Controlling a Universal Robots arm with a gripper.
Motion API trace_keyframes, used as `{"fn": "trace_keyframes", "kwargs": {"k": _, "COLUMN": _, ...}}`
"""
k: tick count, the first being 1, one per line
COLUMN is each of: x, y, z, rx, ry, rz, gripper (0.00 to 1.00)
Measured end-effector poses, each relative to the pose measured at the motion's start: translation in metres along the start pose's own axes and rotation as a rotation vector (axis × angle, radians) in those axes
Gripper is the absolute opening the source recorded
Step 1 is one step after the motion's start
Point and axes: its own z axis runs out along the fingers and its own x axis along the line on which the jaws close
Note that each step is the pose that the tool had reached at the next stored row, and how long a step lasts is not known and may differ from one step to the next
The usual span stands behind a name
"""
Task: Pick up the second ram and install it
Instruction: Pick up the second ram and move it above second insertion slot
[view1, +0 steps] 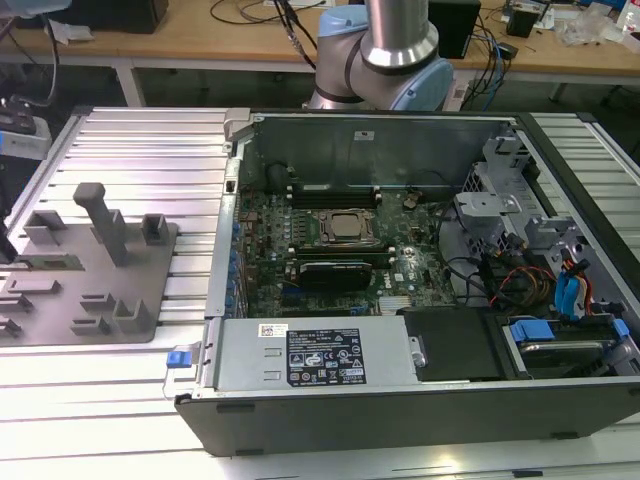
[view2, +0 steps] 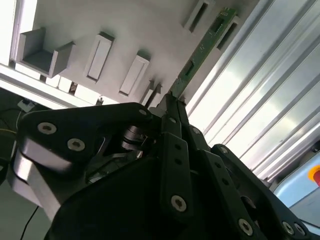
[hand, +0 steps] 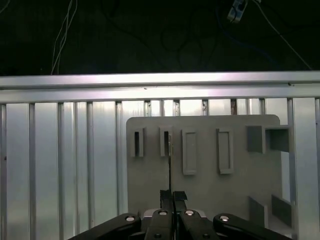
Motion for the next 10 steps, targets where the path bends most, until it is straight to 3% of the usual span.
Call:
{"fn": "trace_keyframes", "kwargs": {"k": 3, "x": 0.0000, "y": 0.0005, "z": -0.0139, "rx": 0.0000, "ry": -0.0005, "rz": 0.000, "gripper": 0.09}}
{"fn": "trace_keyframes", "kwargs": {"k": 10, "x": 0.0001, "y": 0.0012, "z": -0.0307, "rx": -0.0001, "ry": -0.0016, "rz": 0.000, "gripper": 0.09}}
